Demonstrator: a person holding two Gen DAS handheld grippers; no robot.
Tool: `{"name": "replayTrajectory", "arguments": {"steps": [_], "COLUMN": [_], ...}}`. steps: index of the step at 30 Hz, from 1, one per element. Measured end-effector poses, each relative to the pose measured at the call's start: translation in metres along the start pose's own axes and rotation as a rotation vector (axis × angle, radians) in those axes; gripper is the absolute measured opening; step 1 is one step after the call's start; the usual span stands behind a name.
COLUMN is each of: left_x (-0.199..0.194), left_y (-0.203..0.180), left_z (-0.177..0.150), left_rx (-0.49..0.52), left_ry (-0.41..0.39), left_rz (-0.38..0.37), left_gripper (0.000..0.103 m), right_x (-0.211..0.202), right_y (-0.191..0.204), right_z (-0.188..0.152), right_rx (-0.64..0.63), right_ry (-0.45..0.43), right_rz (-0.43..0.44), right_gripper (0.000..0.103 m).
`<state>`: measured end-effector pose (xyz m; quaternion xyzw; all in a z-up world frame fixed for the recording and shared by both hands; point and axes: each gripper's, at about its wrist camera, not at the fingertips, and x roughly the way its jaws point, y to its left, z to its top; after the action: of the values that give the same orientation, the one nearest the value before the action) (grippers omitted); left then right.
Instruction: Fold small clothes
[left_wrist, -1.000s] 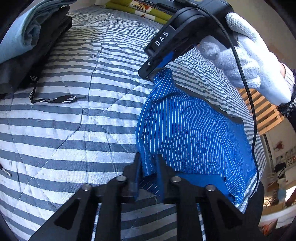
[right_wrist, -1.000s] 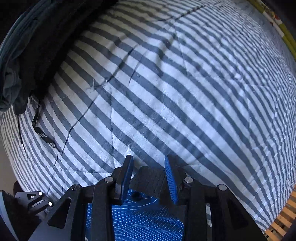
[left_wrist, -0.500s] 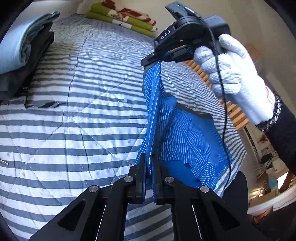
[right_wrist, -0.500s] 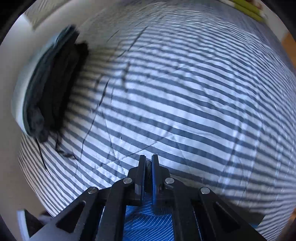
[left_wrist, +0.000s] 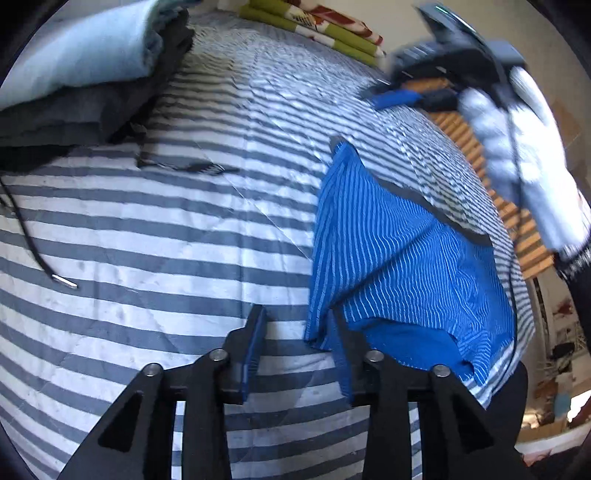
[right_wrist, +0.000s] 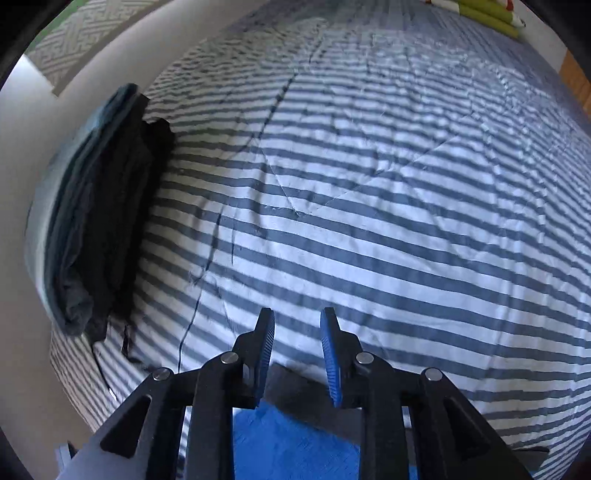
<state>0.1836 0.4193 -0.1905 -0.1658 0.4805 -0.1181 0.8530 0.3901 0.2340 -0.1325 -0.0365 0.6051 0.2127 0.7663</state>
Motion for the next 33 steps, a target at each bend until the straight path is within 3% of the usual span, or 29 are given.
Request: {"name": "replayTrajectory", "arguments": {"steps": [6,12,14,17,21,24,27,33], "left_x": [-0.031,-0.024,-0.012,0.016,0.06,0.084,0.11,0.115], "left_y": [-0.025,-0.109,-0.154,-0.225,-0.305,-0.342,-0.362,-0.333], "left_z": [0.009,0.005,-0.002,-0.019,-0.043,-0.059,-0.074,-0.07], "left_rx": [0.062,0.189,0.264,0.401,0.541,0.635,0.739,0.721], "left_ry": [-0.114,-0.089,-0.059,0.01,0.065,0.095,0.159,0.207], "left_rz": [0.015,-0.065,-0.109,-0.163,-0.169,-0.207,-0.132,-0.047], "left_gripper": [0.038,0.038,0.039,0.05,0.05,0.05,0.05,0.049], "right_x": [-0.091,-0.168,-0.17,-0.162,-0.161,-0.165,-0.16,-0.141], "right_y": [-0.08,-0.163,-0.195,-0.241,-0.294,-0.319,-0.336,-0.325], "right_z": [-0.066,-0.147,-0.17,-0.204,-0.249,-0.274,-0.291,-0.315], "right_rx": [0.108,0.21,0.255,0.313,0.425,0.471,0.512,0.478], "right_ry": [-0.068,-0.176,-0.172,-0.135,-0.134,-0.139,-0.131,-0.099], "right_rz": [0.038,-0.041,-0.063,-0.053,0.025,0.041,0.072,0.152], "right_gripper": [0.023,0.028,0.028,0.028,0.028,0.028,0.029,0.029]}}
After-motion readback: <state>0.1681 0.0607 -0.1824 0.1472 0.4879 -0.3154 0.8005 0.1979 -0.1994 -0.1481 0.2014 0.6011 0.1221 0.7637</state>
